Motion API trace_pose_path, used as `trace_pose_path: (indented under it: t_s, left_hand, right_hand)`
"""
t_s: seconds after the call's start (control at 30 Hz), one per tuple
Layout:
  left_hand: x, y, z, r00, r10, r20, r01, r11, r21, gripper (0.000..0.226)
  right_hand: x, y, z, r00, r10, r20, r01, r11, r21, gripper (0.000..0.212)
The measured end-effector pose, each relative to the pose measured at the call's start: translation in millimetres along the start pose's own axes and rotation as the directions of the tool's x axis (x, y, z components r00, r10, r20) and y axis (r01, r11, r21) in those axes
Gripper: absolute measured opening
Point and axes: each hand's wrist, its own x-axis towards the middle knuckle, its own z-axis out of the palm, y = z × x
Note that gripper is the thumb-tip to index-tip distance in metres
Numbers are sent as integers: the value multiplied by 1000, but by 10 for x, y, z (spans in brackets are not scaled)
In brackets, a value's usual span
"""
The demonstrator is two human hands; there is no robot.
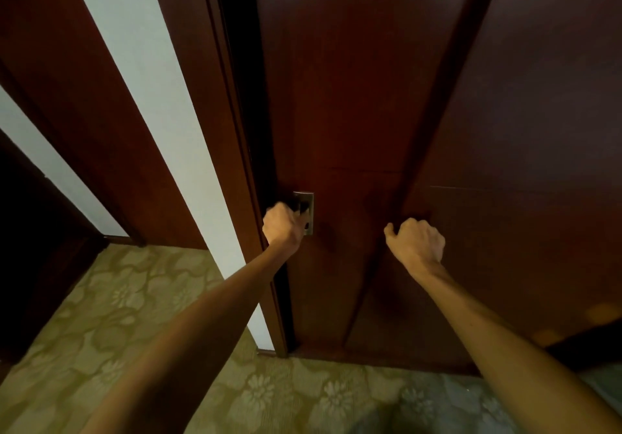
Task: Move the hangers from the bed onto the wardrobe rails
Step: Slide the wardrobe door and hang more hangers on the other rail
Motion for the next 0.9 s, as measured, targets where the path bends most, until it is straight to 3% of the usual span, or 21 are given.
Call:
trace_pose_path:
  t_s: [0.17, 0.6, 0.9]
  left_hand:
    - [-6, 113, -17, 999, 21, 31, -23, 998, 56, 24]
    - [-186, 566, 488, 983, 129, 132, -143, 984, 107, 29]
    - [-450, 1058, 942, 975, 167, 147, -194, 962, 194, 43]
  right_hand:
    - [35, 111, 3, 1000, -2, -5, 2, 1000, -3, 58]
    - [91, 458, -72, 1000, -10, -29, 9, 1000, -23, 57]
    - [213, 962, -117, 1000, 9, -30, -9, 1000, -17, 59]
